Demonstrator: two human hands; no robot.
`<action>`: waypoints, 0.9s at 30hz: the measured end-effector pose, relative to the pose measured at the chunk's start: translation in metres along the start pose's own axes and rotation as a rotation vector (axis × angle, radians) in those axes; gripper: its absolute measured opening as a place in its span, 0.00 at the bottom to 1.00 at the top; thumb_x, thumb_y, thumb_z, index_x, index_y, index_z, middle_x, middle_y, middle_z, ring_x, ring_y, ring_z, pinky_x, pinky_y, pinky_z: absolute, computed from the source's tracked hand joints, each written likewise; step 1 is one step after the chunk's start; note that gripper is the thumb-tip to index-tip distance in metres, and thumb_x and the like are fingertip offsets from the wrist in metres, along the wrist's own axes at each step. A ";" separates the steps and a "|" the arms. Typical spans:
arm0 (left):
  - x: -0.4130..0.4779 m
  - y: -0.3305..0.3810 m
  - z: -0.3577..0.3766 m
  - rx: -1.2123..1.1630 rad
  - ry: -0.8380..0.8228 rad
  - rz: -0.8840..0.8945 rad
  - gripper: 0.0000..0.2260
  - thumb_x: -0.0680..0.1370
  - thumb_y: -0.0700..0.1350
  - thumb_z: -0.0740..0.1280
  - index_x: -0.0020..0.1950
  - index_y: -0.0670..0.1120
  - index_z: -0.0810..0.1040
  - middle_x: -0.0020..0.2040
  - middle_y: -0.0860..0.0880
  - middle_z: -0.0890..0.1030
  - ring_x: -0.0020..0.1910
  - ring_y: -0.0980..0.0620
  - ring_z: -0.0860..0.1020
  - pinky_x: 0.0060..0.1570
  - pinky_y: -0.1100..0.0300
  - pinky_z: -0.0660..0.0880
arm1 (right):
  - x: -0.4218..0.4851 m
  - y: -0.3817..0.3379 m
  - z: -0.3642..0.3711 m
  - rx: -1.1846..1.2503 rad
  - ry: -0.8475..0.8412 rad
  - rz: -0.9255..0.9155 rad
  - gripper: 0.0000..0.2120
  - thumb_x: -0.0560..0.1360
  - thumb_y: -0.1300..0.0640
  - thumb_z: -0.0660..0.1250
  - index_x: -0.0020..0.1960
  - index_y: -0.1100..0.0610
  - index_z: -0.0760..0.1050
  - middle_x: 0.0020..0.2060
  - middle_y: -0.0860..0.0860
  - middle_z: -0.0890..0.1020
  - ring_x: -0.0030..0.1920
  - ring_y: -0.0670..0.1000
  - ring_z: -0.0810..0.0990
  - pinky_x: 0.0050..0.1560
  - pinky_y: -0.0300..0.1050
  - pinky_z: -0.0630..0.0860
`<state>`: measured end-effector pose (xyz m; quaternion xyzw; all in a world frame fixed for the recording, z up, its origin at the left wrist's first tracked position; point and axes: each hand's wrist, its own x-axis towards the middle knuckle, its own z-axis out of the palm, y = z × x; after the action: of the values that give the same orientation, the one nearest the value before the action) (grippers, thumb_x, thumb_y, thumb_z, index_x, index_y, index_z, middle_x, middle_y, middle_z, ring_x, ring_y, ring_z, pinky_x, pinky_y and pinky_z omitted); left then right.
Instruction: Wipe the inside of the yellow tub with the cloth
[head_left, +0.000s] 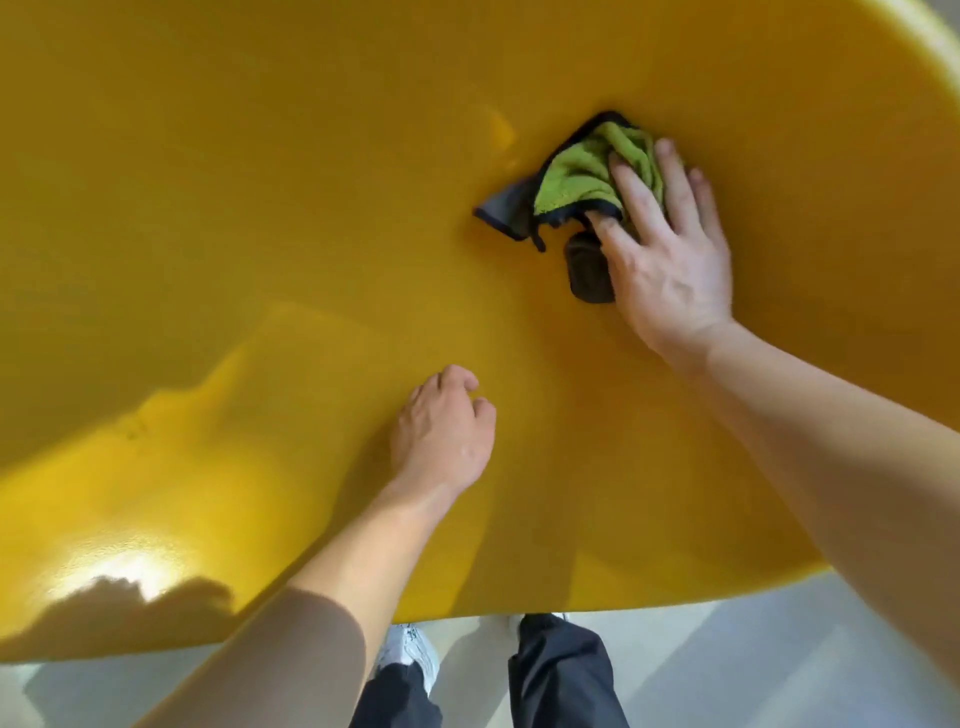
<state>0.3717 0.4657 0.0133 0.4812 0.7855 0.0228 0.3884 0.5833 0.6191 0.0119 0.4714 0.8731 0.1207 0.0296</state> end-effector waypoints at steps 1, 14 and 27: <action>0.004 -0.003 0.000 -0.004 0.002 -0.030 0.12 0.79 0.48 0.61 0.61 0.51 0.74 0.59 0.48 0.80 0.62 0.44 0.75 0.61 0.51 0.70 | 0.000 -0.017 0.011 -0.025 -0.025 -0.125 0.17 0.82 0.58 0.57 0.68 0.55 0.76 0.76 0.59 0.67 0.77 0.68 0.59 0.76 0.65 0.57; 0.023 -0.031 0.002 -0.069 0.077 -0.137 0.11 0.78 0.48 0.63 0.60 0.52 0.74 0.59 0.51 0.78 0.61 0.47 0.74 0.61 0.54 0.69 | 0.048 -0.066 0.052 0.003 -0.018 -0.931 0.17 0.80 0.59 0.64 0.67 0.52 0.79 0.71 0.55 0.75 0.74 0.63 0.68 0.74 0.62 0.65; 0.043 -0.066 -0.028 0.021 -0.161 -0.368 0.29 0.79 0.57 0.62 0.77 0.50 0.59 0.74 0.44 0.64 0.74 0.39 0.61 0.72 0.50 0.59 | 0.119 -0.074 0.014 -0.003 0.213 -0.839 0.18 0.83 0.60 0.54 0.66 0.53 0.78 0.73 0.56 0.73 0.75 0.63 0.67 0.74 0.63 0.61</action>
<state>0.2955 0.4731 -0.0192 0.3341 0.8268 -0.0953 0.4424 0.4588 0.6816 -0.0117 0.0607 0.9871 0.1476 -0.0132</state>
